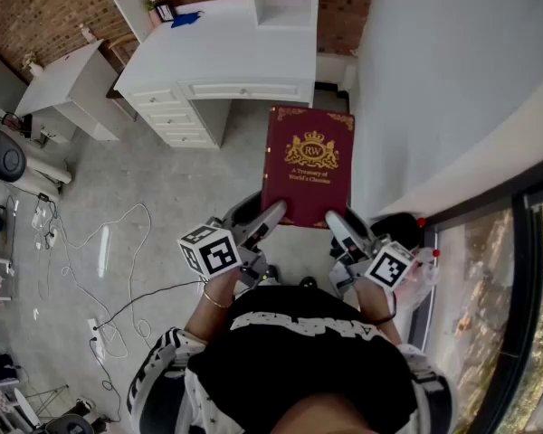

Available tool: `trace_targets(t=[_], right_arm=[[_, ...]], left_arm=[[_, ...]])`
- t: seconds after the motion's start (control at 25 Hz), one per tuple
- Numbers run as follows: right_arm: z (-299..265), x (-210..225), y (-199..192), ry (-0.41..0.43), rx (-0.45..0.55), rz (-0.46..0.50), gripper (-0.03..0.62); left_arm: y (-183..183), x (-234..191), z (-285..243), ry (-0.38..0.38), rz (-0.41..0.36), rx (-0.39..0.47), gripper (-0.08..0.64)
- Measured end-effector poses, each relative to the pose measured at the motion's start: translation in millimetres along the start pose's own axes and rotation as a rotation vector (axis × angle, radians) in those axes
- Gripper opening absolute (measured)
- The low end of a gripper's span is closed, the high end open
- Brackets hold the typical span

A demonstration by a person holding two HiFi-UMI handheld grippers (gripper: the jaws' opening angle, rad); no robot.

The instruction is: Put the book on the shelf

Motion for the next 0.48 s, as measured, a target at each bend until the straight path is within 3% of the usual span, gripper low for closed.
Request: trace_targets(t=[0.48], right_arm=[[13.4, 3.8, 6.0, -0.008, 0.007, -0.019, 0.264]], left_arm=[[-8.0, 9.9, -8.6, 0.007, 0.002, -0.004, 0.281]])
Point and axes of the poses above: the fingertips, and each gripper's own axes: z backward along the fingers, x to its right, y out of its top, the point moved 7 cm from there along z, backward along the fingers, and after that the axes turned 3 degrees about y, right-handed, at the moved point
